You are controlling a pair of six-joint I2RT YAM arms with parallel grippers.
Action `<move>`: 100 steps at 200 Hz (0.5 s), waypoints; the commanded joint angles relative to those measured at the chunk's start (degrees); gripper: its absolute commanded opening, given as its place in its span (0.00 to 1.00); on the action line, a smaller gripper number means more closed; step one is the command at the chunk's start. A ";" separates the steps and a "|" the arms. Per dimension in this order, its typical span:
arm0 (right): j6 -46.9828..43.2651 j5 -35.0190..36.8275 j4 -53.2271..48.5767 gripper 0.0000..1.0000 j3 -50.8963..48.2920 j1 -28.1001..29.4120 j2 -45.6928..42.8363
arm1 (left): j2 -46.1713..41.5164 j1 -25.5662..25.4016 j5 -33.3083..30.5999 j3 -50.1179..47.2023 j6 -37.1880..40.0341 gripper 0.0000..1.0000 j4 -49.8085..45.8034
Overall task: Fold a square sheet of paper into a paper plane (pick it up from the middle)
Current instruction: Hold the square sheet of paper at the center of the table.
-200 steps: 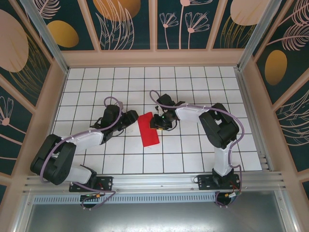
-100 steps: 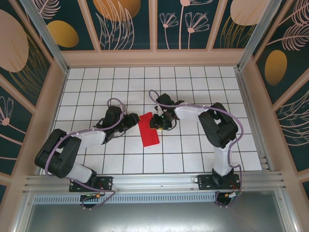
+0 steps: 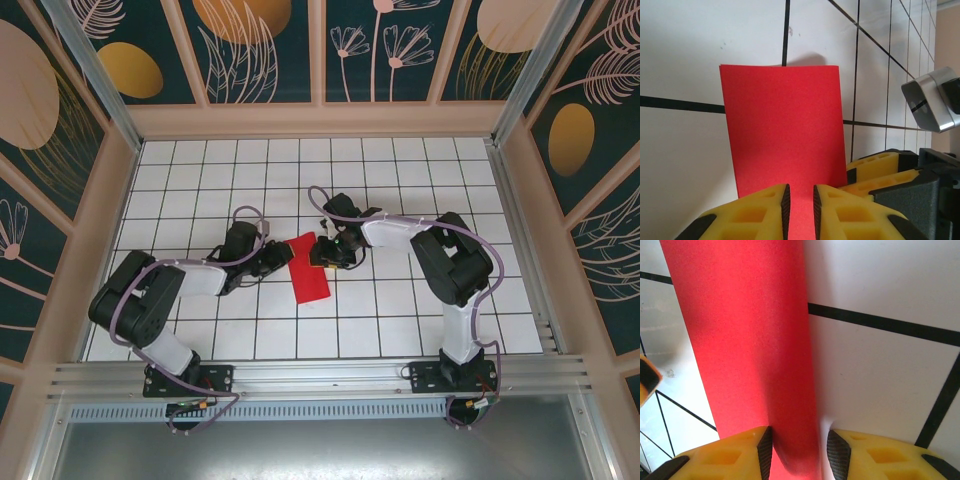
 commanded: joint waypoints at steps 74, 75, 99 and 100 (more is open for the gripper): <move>-1.25 5.84 3.05 0.42 -3.86 2.38 10.19 | 3.44 -1.23 1.58 2.00 0.46 0.21 2.56; -1.26 5.84 3.05 0.42 -3.86 2.39 10.19 | 3.49 -1.27 1.58 1.97 0.49 0.20 2.56; -1.18 6.13 2.82 0.41 -3.87 2.40 10.39 | 3.95 -1.37 1.58 2.28 0.49 0.20 2.34; -1.18 6.16 2.80 0.41 -3.87 2.40 10.42 | 4.01 -1.39 1.54 2.29 0.50 0.20 2.32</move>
